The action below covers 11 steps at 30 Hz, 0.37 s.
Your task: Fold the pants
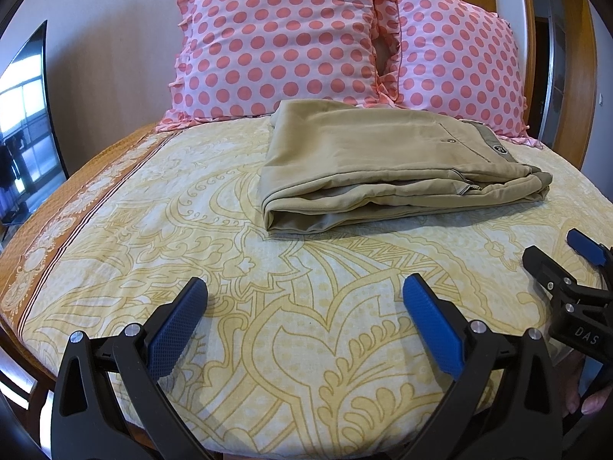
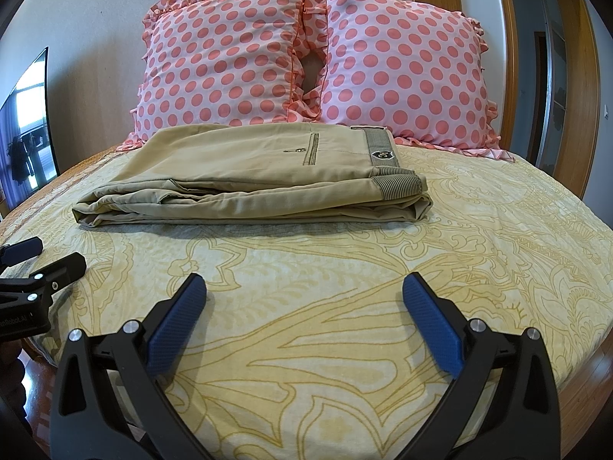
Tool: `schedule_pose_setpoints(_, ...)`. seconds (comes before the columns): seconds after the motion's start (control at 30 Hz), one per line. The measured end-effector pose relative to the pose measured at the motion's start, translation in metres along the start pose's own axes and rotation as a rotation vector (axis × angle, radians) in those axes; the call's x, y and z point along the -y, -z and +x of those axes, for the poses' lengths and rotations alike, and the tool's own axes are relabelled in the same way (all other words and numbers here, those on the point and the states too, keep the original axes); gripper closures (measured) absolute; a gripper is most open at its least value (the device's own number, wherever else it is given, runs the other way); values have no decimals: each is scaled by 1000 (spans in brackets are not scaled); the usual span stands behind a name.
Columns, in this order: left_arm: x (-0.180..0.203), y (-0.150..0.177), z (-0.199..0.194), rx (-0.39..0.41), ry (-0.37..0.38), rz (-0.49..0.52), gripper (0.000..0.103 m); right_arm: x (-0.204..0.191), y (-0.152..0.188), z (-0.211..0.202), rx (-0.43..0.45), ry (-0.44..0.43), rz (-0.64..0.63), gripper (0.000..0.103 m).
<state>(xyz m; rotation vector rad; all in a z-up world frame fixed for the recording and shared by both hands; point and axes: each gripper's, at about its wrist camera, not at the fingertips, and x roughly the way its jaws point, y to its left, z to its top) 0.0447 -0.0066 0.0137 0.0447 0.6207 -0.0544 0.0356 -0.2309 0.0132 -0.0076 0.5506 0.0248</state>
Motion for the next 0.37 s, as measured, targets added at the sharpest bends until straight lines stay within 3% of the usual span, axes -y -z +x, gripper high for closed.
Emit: schedule_pose_setpoints(0.37, 1, -1, 1, 12, 2, 3, 1, 0, 0, 0, 0, 0, 0, 2)
